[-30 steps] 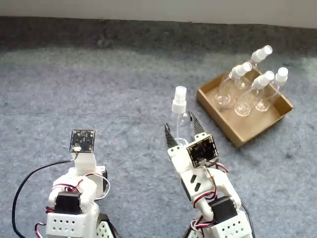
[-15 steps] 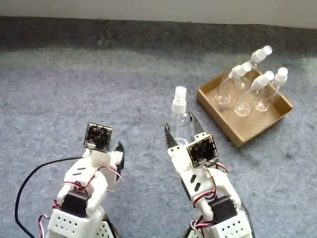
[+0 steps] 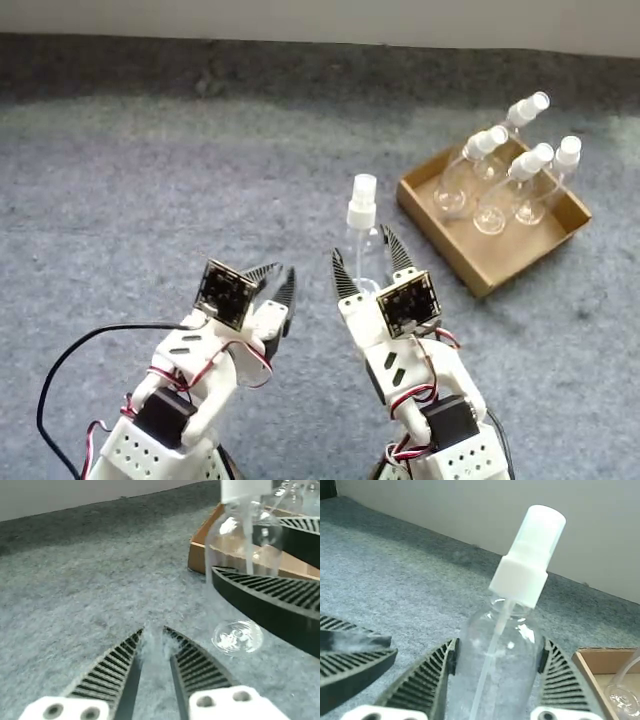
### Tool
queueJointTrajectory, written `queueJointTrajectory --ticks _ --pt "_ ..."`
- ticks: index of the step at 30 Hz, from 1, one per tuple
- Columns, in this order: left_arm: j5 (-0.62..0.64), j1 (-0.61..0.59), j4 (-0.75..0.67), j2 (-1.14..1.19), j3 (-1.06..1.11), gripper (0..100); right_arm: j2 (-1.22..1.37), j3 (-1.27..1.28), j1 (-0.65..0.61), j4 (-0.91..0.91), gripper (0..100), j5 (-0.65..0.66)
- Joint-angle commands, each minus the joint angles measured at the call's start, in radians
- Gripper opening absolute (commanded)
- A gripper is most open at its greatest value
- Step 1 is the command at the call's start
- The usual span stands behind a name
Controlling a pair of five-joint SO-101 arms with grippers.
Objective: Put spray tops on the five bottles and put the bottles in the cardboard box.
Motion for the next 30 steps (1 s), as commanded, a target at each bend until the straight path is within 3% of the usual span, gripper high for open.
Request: queueJointTrajectory --ticks 1,11,21,30 --pt "-0.003 0.110 0.049 0.001 0.021 0 -0.012 0.071 0.012 -0.004 15.6 -0.005" --pt "0.000 0.228 0.103 -0.001 0.021 0 -0.012 0.067 0.007 -0.004 15.6 -0.005" --pt "0.000 0.237 0.095 -0.001 0.021 0 -0.012 0.065 0.001 -0.004 15.6 -0.005" --pt "0.000 0.341 0.095 -0.002 0.021 0 -0.012 0.064 -0.133 -0.004 15.6 0.000"
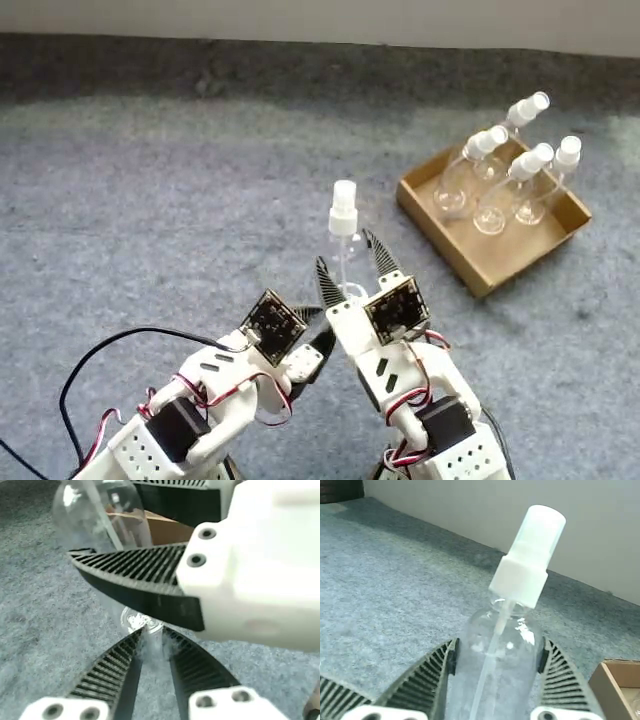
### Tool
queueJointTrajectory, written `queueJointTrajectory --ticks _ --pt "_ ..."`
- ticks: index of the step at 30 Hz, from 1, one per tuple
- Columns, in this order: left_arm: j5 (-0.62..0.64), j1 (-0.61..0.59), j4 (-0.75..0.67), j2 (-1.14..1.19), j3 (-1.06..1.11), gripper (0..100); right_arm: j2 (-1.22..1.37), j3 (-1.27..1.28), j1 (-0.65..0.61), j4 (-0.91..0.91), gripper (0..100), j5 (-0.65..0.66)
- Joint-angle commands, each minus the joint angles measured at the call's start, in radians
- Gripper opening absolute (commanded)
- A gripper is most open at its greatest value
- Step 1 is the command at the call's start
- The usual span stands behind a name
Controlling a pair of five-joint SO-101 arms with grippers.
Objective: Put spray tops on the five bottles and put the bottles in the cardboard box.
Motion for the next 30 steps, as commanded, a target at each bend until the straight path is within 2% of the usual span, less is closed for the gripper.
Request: queueJointTrajectory --ticks 1,9,20,23,26,30 --pt "0.000 0.062 -0.006 -0.002 0.021 0 -0.012 0.064 -0.047 -0.004 15.6 0.000" --pt "0.000 0.107 -0.006 -0.002 0.021 0 -0.013 -0.010 -0.061 -0.005 15.6 -0.002" --pt "-0.002 0.044 -0.032 -0.002 0.021 0 -0.013 -0.047 -0.062 -0.005 15.6 0.002" --pt "-0.003 0.045 -0.031 -0.002 0.021 0 -0.013 -0.073 -0.061 -0.053 15.6 0.002" --pt "0.000 0.058 -0.029 -0.004 0.021 0 -0.012 -0.076 -0.061 -0.110 15.6 0.002" --pt "-0.003 0.131 -0.029 -0.004 0.021 0 -0.012 -0.074 -0.061 -0.145 15.6 0.002"
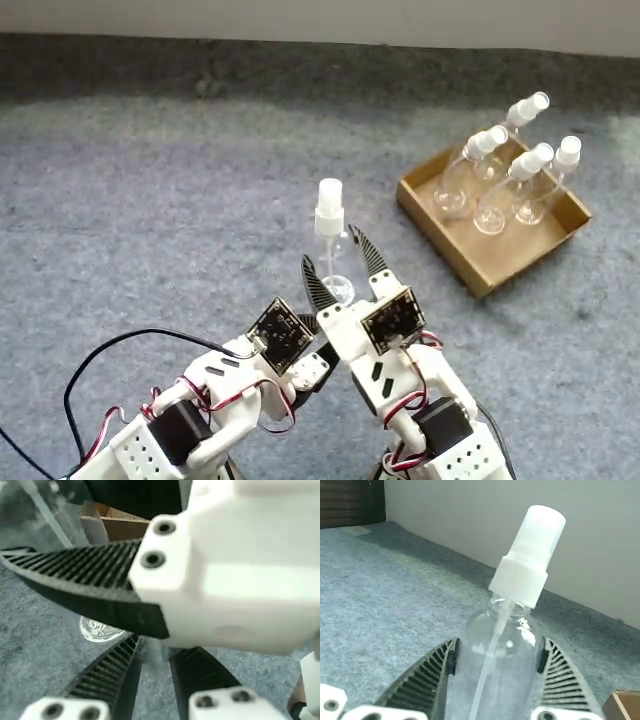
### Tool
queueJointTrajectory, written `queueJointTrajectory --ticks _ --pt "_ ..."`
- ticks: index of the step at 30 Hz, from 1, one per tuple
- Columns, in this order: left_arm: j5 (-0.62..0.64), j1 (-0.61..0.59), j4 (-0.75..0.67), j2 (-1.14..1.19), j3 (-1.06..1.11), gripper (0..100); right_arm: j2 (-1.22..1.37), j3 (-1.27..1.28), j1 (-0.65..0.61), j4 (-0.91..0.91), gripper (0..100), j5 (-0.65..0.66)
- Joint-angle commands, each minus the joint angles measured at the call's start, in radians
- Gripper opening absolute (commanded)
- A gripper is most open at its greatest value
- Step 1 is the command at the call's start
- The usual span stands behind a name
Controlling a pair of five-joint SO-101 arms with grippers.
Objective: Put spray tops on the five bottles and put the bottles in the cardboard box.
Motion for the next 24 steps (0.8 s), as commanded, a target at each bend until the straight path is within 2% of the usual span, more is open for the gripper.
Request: queueJointTrajectory --ticks 1,6,14,24 --pt "-0.005 0.081 -0.020 -0.004 0.021 0 -0.012 -0.065 -0.012 -0.044 15.6 0.000" --pt "-0.005 0.033 -0.025 -0.004 0.021 0 -0.012 -0.076 -0.016 -0.044 15.6 -0.005" --pt "0.000 -0.130 -0.129 -0.004 0.021 0 -0.012 -0.074 -0.176 -0.041 15.6 0.002" --pt "-0.003 -0.265 -0.130 -0.001 0.021 0 -0.012 -0.076 -0.174 -0.041 15.6 0.002"
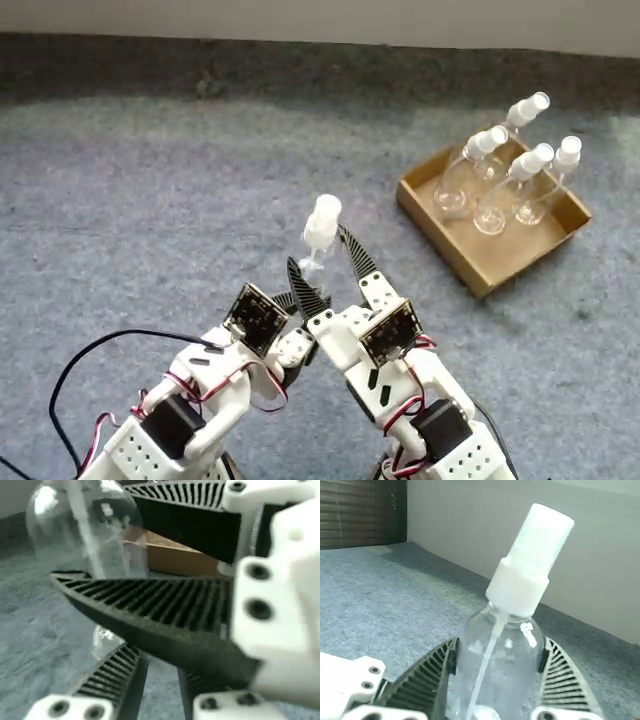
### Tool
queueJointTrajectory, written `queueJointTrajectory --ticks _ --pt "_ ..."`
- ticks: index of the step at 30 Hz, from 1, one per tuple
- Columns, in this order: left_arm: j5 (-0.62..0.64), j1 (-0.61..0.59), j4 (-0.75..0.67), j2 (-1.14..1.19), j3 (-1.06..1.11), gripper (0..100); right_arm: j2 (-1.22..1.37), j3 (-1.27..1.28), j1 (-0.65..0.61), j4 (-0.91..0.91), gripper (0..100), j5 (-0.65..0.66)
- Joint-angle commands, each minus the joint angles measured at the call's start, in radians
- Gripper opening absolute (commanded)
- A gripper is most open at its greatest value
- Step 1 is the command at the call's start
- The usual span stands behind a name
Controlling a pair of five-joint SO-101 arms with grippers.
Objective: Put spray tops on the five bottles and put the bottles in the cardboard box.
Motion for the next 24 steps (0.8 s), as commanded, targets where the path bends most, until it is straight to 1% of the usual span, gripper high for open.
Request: queueJointTrajectory --ticks 1,5,7,10,13,16,21,24 --pt "-0.003 -0.091 -0.041 -0.002 0.021 0 -0.007 -0.062 -0.061 -0.016 15.6 0.000" --pt "-0.003 -0.124 -0.041 -0.002 0.021 0 -0.007 -0.062 -0.061 -0.016 15.6 0.000" --pt "-0.005 -0.117 -0.038 -0.002 0.021 0 -0.007 -0.062 -0.061 -0.016 15.6 0.000" --pt "-0.005 -0.070 -0.018 -0.004 0.021 0 -0.007 -0.061 -0.061 -0.016 15.6 0.000" --pt "-0.006 0.002 0.069 -0.004 0.021 0 -0.007 -0.054 -0.039 -0.015 15.6 0.000" --pt "-0.006 0.024 0.115 -0.004 0.021 0 -0.007 -0.054 0.071 -0.015 15.6 0.000" --pt "-0.008 0.021 0.118 -0.004 0.021 0 -0.005 -0.054 0.302 -0.015 15.6 0.000" --pt "-0.008 -0.044 0.118 -0.004 0.021 0 -0.005 -0.053 0.424 -0.010 15.6 0.000"
